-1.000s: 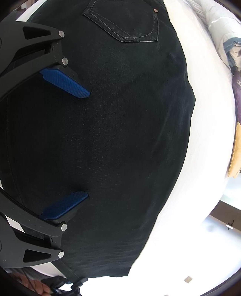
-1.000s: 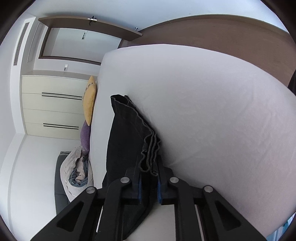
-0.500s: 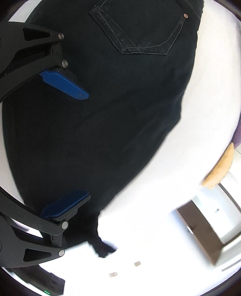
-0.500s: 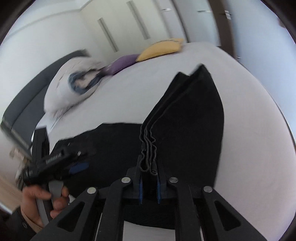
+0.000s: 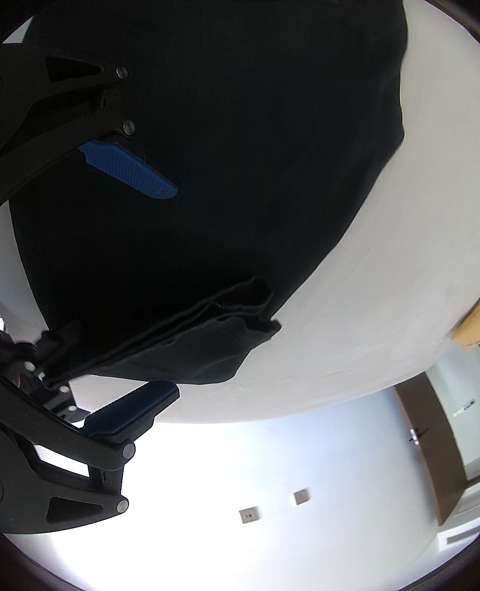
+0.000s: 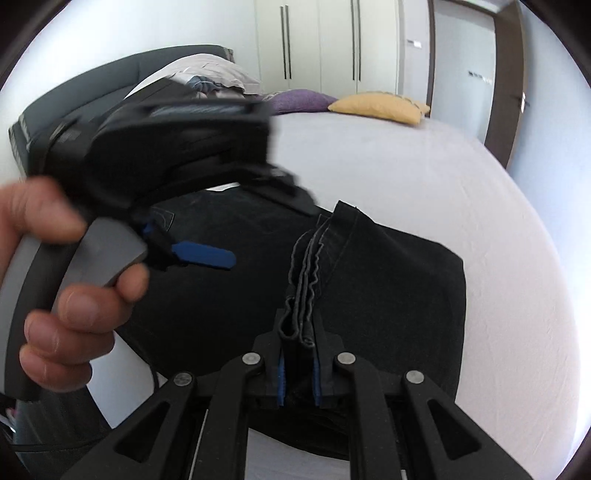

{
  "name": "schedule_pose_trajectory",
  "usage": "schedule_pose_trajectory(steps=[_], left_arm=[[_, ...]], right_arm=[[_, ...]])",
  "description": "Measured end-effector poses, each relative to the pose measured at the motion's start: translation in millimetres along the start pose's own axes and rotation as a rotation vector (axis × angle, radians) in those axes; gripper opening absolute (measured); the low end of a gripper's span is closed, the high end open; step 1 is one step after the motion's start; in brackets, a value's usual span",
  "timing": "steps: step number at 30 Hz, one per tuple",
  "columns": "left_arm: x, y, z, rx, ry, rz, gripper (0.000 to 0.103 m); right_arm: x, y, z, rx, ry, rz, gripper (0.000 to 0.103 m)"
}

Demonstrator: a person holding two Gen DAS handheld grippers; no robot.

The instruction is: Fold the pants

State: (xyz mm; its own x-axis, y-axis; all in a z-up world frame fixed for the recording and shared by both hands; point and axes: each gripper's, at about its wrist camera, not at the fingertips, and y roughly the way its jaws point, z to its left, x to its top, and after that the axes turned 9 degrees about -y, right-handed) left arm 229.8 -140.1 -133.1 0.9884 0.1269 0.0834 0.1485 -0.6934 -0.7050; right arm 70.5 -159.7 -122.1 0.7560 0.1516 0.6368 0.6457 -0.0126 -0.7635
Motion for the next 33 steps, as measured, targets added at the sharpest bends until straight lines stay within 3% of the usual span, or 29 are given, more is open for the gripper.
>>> schedule_pose_trajectory(steps=[7,9,10,13,18,26,33], left_arm=[[15,40,-30,0.100,0.094,0.076,0.096],[18,49,-35,0.107,0.122,0.109,0.058],[20,52,-36,0.110,0.130,0.128,0.032],[23,54,-40,0.109,0.165,0.126,0.019],[34,38,-30,0.111,0.199,0.106,0.013],[75,-17,-7,0.195,0.275,0.068,0.011],[115,-47,48,0.293,0.275,0.061,0.011]], right_arm=[[1,-10,15,-0.080,-0.121,-0.046,0.012],[2,-12,17,-0.083,-0.132,-0.053,0.012],[3,-12,18,-0.080,-0.132,-0.054,0.012],[7,-13,22,-0.077,-0.142,-0.054,0.012],[13,-13,31,-0.057,-0.180,-0.062,0.012],[50,10,79,0.046,-0.271,-0.076,0.012],[76,55,124,0.147,-0.281,-0.012,0.012]])
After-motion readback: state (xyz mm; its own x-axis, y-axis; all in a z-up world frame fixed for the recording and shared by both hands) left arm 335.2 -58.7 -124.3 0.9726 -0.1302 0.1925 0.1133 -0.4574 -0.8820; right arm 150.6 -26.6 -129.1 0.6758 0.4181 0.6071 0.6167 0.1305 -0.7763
